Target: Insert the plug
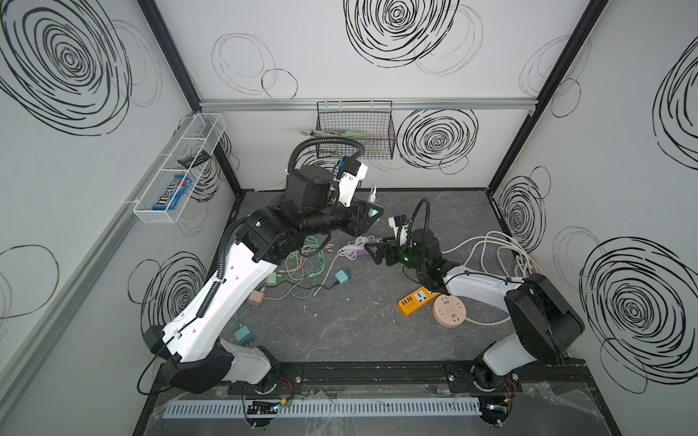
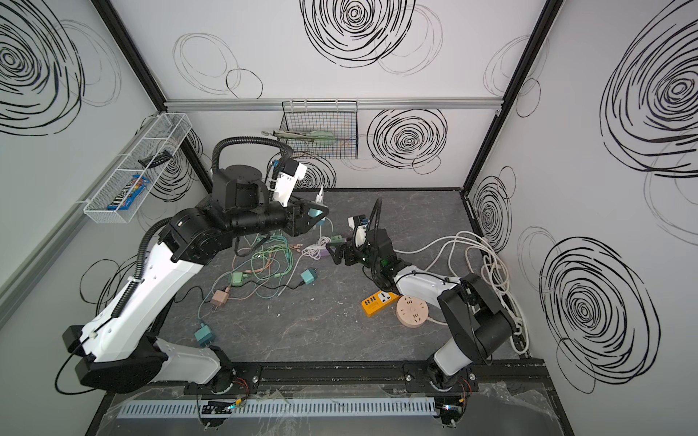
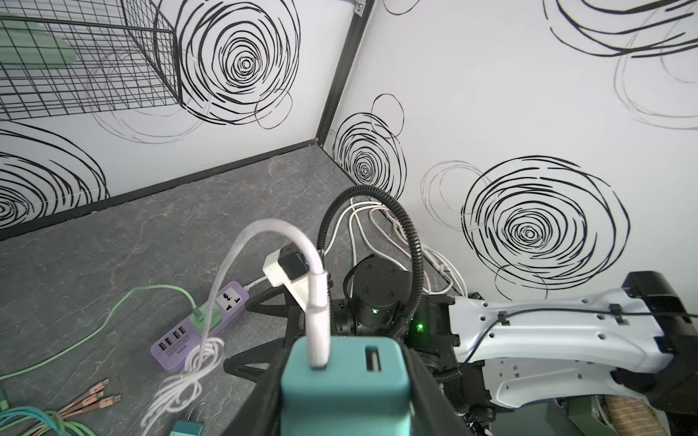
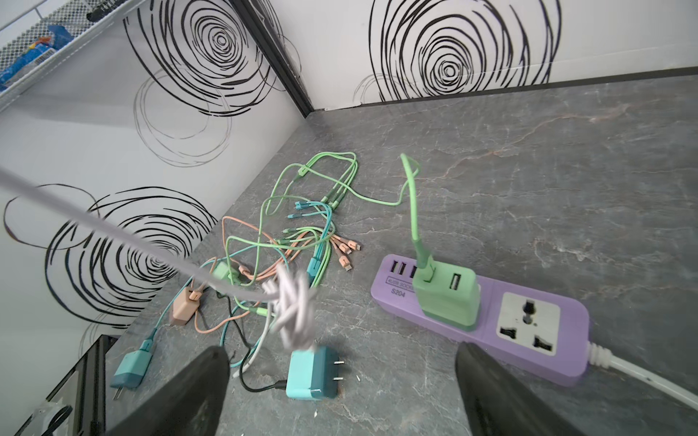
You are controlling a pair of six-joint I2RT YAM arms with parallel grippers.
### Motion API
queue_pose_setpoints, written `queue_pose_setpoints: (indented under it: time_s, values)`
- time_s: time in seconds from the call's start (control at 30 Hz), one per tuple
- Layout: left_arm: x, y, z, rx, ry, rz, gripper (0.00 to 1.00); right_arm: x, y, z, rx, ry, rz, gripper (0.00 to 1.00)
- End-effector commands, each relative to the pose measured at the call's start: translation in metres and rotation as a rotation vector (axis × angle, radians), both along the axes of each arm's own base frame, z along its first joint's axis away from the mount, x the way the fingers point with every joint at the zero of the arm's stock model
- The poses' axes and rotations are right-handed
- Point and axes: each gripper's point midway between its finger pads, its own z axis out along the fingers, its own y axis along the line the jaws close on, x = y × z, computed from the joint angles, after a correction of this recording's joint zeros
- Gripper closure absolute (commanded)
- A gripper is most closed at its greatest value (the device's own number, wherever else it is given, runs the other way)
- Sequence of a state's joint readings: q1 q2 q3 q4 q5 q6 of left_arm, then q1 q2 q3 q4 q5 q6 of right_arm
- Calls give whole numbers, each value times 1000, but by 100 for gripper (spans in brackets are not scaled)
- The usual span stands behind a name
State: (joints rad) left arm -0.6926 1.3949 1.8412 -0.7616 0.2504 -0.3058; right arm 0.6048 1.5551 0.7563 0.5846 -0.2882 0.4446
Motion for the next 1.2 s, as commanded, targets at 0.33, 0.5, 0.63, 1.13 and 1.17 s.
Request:
queue_pose_setpoints:
  time_s: [0.33, 0.5, 0.63, 1.13, 1.17]
  values:
    - [-10, -5, 36, -72, -77, -71, 100, -28, 39, 17, 97, -137, 299, 13]
    - [-11, -9, 34, -72, -76, -88, 100, -33, 37, 16, 81, -146, 311, 69]
    - [-9, -9, 27, -48, -75, -79, 100, -27, 26, 22, 56, -163, 256, 91]
    - [-14, -62, -6, 17, -150, -158, 100, 52, -155, 149, -13, -346, -306, 100]
    - [-14, -69, -4, 0, -159, -178, 100, 58, -170, 156, -18, -361, -356, 100]
